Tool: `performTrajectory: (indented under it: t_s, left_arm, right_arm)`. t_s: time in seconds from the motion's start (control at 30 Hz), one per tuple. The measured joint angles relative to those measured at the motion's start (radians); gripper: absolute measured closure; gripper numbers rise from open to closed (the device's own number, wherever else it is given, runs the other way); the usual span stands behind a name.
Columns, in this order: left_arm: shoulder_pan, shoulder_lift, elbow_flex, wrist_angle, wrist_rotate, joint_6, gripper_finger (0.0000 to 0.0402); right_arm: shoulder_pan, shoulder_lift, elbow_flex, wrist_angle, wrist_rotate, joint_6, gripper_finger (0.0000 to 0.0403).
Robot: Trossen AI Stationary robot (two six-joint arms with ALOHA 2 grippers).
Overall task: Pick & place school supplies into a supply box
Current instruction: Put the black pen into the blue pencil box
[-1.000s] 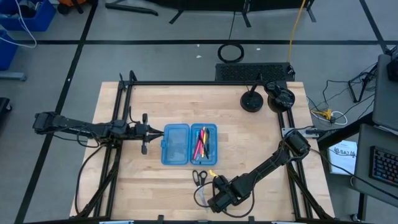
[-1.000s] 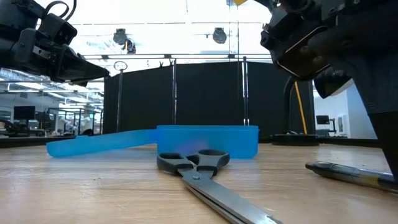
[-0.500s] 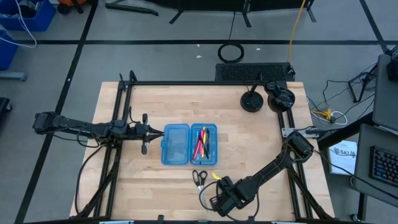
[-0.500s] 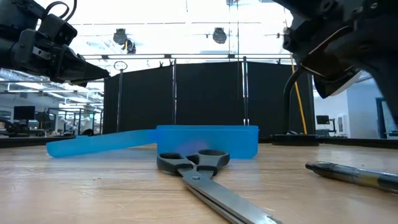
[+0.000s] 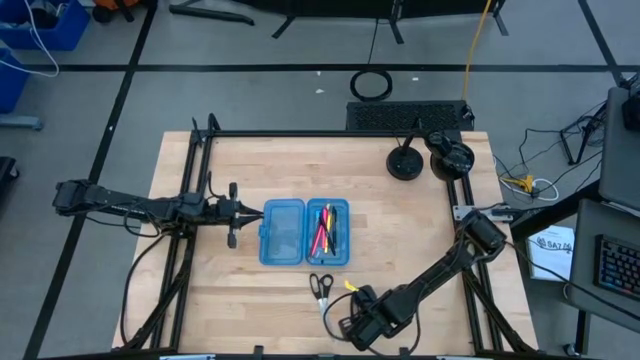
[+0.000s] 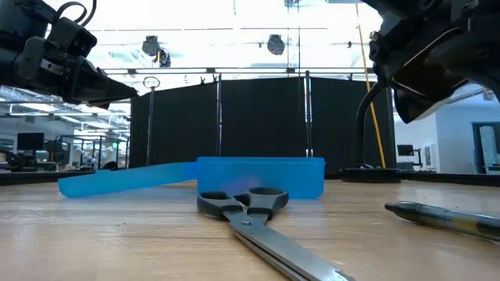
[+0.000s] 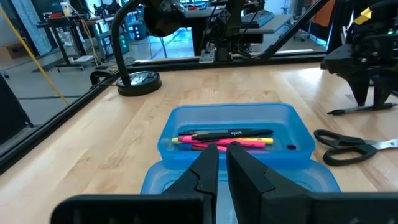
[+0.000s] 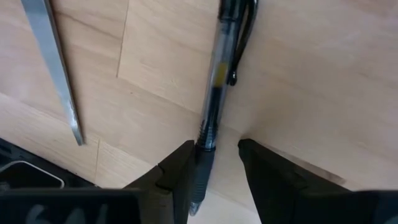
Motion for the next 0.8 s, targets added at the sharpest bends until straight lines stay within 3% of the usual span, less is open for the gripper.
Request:
performTrajectory:
  t_s: [0.43,0.8]
  left_arm:
    - [0.000,0.000,0.000,-0.012,0.000,0.015,0.0364]
    - [0.000,0.000,0.000,-0.012,0.000,0.034,0.0364]
  right_arm:
    - [-0.072,0.003,0.003,-0.267,-0.159,-0.368,0.0271]
    - [-0.084,0.003,0.001,-0.328,-0.128,-0.783,0.0295]
